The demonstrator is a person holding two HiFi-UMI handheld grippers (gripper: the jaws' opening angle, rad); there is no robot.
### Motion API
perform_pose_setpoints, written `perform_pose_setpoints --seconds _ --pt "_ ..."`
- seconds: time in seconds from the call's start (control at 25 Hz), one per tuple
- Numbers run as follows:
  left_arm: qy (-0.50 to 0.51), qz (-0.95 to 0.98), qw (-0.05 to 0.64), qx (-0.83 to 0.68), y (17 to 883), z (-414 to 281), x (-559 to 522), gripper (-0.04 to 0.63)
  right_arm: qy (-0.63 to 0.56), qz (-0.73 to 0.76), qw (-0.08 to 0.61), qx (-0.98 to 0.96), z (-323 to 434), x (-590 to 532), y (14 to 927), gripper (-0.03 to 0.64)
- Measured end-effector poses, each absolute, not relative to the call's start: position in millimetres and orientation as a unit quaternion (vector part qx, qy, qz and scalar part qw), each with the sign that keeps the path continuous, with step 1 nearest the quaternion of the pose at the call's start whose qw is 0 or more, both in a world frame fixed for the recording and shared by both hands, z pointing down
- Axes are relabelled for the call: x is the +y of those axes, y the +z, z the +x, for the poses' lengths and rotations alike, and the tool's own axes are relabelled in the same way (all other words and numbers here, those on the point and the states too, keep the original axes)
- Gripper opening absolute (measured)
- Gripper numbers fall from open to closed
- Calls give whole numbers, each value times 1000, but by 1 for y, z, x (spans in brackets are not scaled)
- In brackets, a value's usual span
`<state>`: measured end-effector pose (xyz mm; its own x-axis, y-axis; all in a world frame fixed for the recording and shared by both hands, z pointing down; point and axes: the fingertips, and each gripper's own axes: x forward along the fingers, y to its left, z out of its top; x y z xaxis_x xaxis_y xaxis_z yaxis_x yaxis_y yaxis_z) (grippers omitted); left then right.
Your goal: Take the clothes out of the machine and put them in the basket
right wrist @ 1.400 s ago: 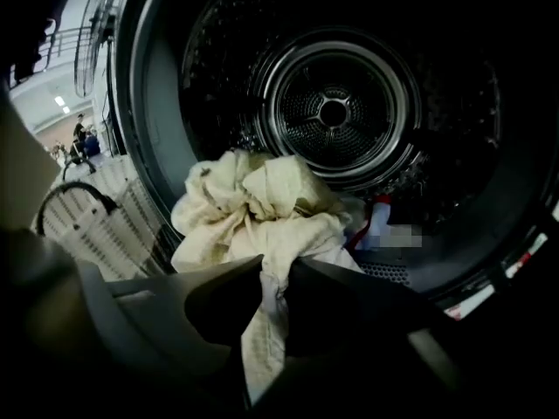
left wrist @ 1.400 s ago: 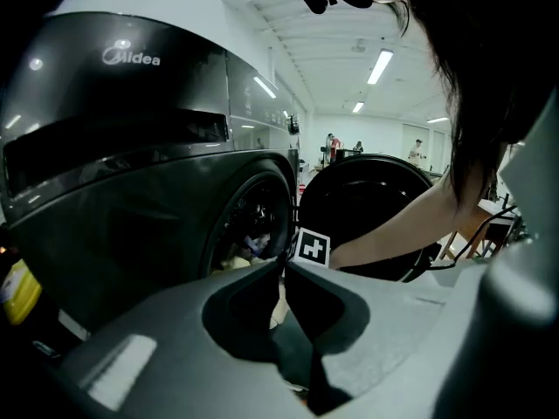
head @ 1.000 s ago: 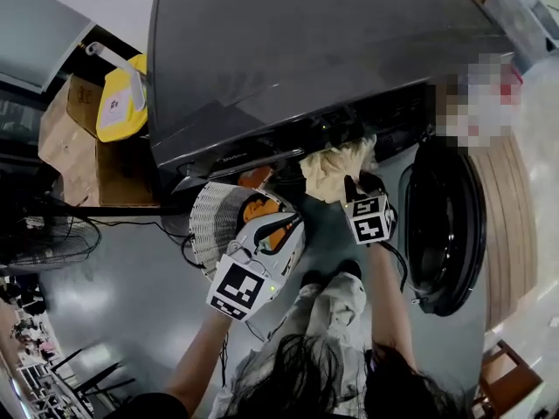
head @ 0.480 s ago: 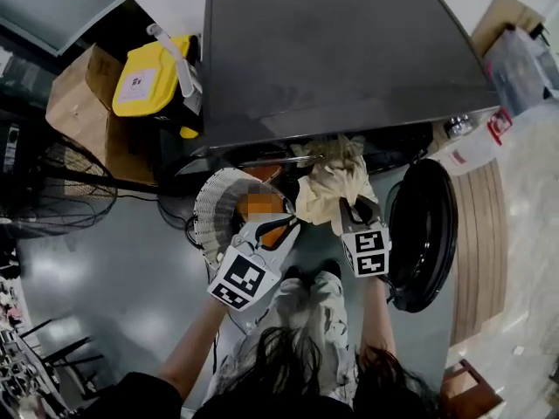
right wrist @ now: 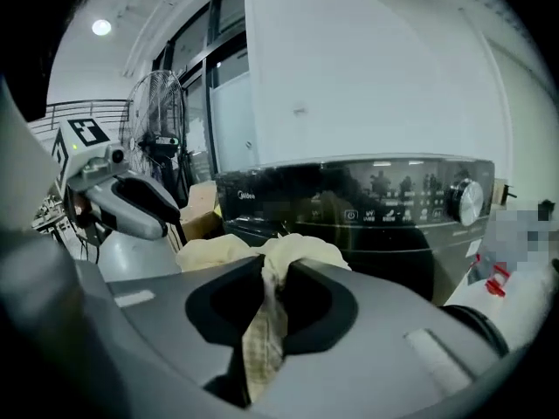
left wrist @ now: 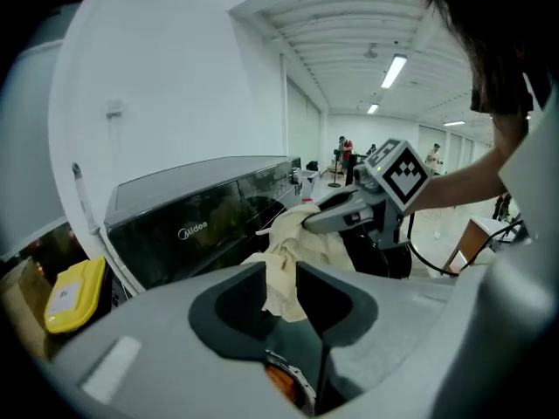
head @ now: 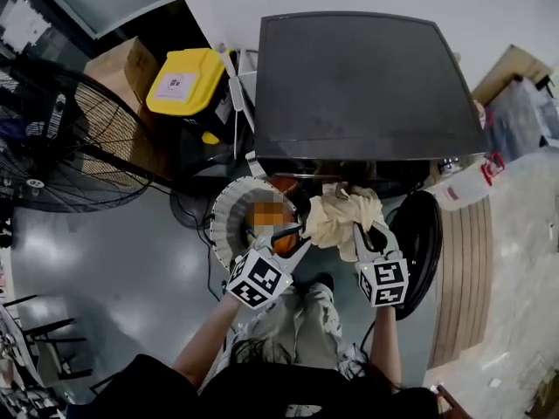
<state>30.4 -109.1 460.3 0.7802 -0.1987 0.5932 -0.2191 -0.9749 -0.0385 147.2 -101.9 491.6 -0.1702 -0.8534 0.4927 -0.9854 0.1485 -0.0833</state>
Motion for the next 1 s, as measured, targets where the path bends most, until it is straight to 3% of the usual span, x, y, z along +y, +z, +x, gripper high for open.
perform_pose_setpoints --seconds 0.48,0.88,1.0 --pt "292 946 46 -131 423 32 -88 277 138 584 149 -786 120 -77 378 74" --pt "262 945 30 -192 383 36 -83 301 77 519 110 -844 83 -72 309 74" --pt "256 939 9 -229 370 27 -86 268 60 486 94 -867 64 -76 294 74"
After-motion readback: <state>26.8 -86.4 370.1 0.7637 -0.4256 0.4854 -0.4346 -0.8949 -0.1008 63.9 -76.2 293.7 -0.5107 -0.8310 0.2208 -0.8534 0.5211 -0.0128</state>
